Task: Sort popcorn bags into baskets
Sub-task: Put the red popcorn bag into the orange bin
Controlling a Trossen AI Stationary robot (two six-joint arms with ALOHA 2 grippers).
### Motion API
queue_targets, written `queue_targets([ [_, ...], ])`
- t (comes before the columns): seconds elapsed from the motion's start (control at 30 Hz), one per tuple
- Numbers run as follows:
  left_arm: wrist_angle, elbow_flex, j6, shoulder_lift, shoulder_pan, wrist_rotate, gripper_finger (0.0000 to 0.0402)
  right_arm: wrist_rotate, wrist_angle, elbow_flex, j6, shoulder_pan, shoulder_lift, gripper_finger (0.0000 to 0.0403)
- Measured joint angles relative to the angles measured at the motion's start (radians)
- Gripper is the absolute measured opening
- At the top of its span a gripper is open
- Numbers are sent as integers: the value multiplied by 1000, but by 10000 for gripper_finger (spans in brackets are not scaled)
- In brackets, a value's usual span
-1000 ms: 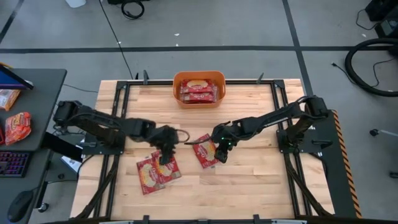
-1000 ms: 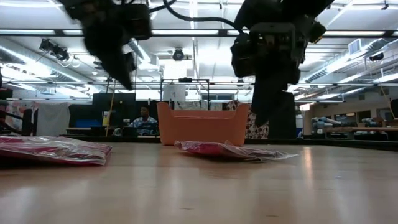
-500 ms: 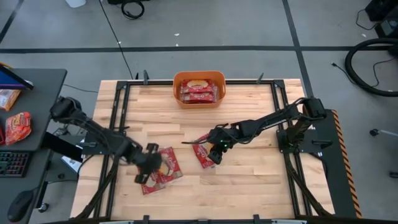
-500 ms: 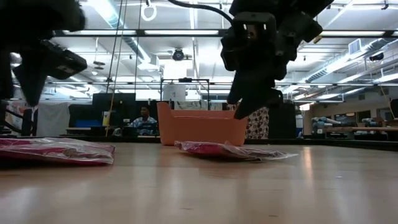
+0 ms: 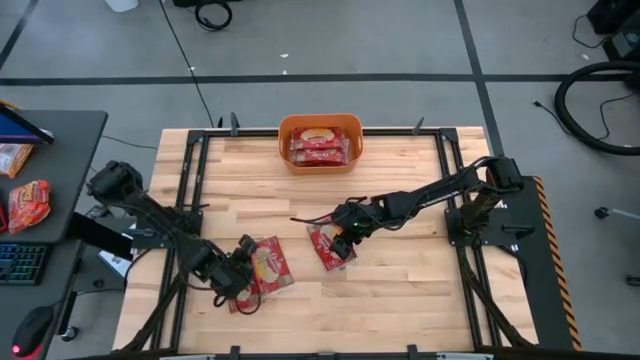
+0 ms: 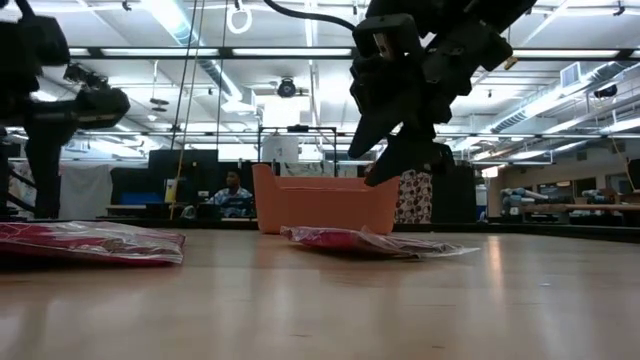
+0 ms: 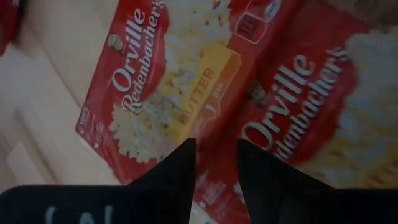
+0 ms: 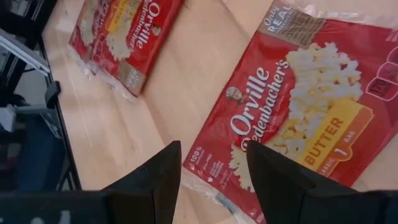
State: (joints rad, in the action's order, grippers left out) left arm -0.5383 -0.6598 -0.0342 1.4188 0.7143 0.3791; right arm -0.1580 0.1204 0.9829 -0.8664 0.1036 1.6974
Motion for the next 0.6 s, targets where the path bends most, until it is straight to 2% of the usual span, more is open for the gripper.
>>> queue_targets([
  [0.3, 112, -4, -30, 114, -11, 52, 110, 0, -21, 0, -59, 0, 0, 188],
  [0.53, 131, -3, 33, 123, -26, 46, 17, -2, -23, 0, -84, 1, 0, 188],
  [0.6, 132, -3, 58, 123, -32, 43, 9, -4, -23, 0, -85, 1, 0, 188],
])
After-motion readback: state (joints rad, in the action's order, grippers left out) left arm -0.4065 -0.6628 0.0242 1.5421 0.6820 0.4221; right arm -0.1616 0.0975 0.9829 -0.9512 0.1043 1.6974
